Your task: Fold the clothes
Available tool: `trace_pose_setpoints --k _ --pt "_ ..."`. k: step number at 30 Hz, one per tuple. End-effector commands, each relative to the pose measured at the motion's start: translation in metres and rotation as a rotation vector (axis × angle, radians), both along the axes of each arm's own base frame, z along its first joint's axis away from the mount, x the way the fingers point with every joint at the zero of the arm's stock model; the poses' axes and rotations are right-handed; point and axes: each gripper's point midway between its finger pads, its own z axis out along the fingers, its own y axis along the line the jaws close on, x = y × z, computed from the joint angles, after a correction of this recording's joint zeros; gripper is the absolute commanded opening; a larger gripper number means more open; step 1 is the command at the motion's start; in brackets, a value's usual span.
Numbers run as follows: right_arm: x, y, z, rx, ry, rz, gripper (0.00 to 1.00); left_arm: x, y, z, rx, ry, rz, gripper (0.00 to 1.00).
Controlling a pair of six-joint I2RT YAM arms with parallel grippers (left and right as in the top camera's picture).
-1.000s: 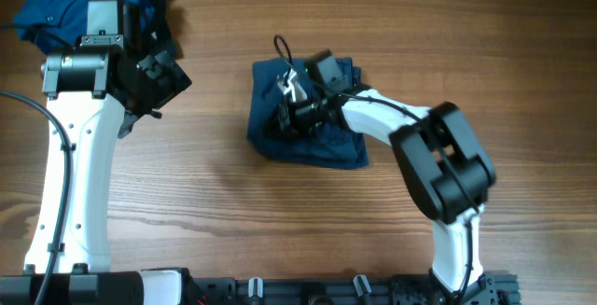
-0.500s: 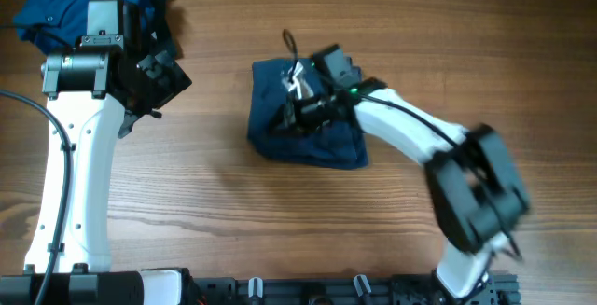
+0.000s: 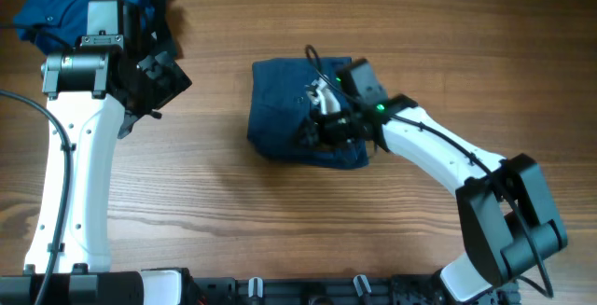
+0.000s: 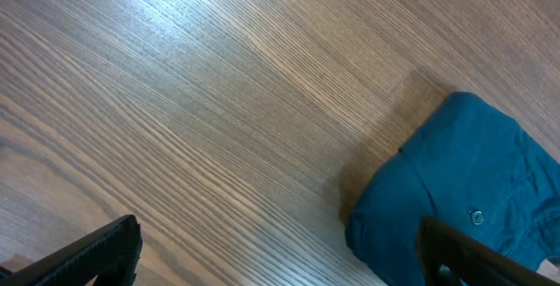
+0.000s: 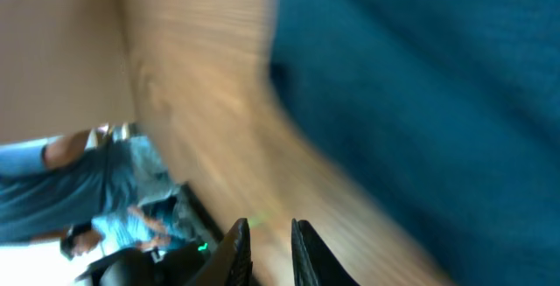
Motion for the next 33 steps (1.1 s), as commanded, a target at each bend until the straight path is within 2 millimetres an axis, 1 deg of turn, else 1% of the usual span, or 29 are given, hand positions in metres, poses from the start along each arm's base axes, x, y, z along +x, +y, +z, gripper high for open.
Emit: trace_pose_setpoints --k 1,2,4,7,11,14,15,17,19,21,24,26,27,28,30,32,33 --pt "0.005 -0.037 -0.037 -0.02 0.024 -0.094 0.21 0.0 0.003 -0.002 0.007 0.011 0.009 1.0" --pt "0.007 -0.047 -0.043 -0.016 0.024 -0.122 0.21 0.0 0.001 -0.002 0.0 0.01 0.007 1.0" --pt "0.008 -0.059 -0.045 0.038 -0.028 -0.116 0.24 0.0 0.0 -0.003 -0.007 0.01 0.004 1.0" --pt "0.006 -0.066 -0.052 0.071 -0.044 -0.116 0.29 0.0 0.0 -0.002 -0.007 0.01 0.004 1.0" --pt "0.002 -0.069 -0.072 0.037 0.009 -0.13 0.3 0.0 -0.002 -0.003 -0.021 0.011 0.0 1.0" --pt "0.002 -0.078 -0.091 -0.035 0.108 -0.224 0.22 -0.001 -0.004 -0.003 -0.029 0.014 -0.003 1.0" --pt "0.004 -0.078 -0.091 -0.035 0.118 -0.239 0.21 -0.001 -0.004 -0.003 -0.029 0.014 -0.003 1.0" --pt "0.008 -0.076 -0.081 -0.014 0.125 -0.265 0.19 -0.001 -0.004 -0.003 -0.028 0.013 -0.003 1.0" --pt "0.013 -0.073 -0.064 0.019 0.091 -0.263 0.18 0.0 -0.004 -0.003 -0.028 0.012 -0.003 1.0" --pt "0.016 -0.071 -0.037 0.055 0.033 -0.255 0.17 0.0 -0.004 -0.003 -0.028 0.009 -0.003 1.0" --pt "0.018 -0.067 0.016 0.128 -0.08 -0.24 0.19 0.0 -0.005 -0.003 -0.029 0.011 -0.026 1.0" --pt "0.016 -0.066 0.056 0.184 -0.163 -0.236 0.25 0.003 -0.018 -0.002 -0.07 0.003 -0.144 1.0" --pt "0.014 -0.066 0.075 0.207 -0.206 -0.24 0.3 0.004 -0.026 -0.002 -0.102 -0.004 -0.205 1.0" --pt "0.012 -0.067 0.093 0.228 -0.253 -0.239 0.38 0.004 -0.032 -0.001 -0.125 -0.01 -0.25 1.0" --pt "0.005 -0.068 0.122 0.259 -0.335 -0.234 0.72 0.005 -0.045 0.001 -0.175 -0.027 -0.334 1.0" --pt "-0.006 -0.071 0.154 0.293 -0.441 -0.219 1.0 0.006 -0.053 0.003 -0.211 -0.041 -0.374 1.0" --pt "-0.01 -0.072 0.164 0.301 -0.482 -0.209 0.99 0.007 -0.056 0.004 -0.222 -0.046 -0.377 1.0"
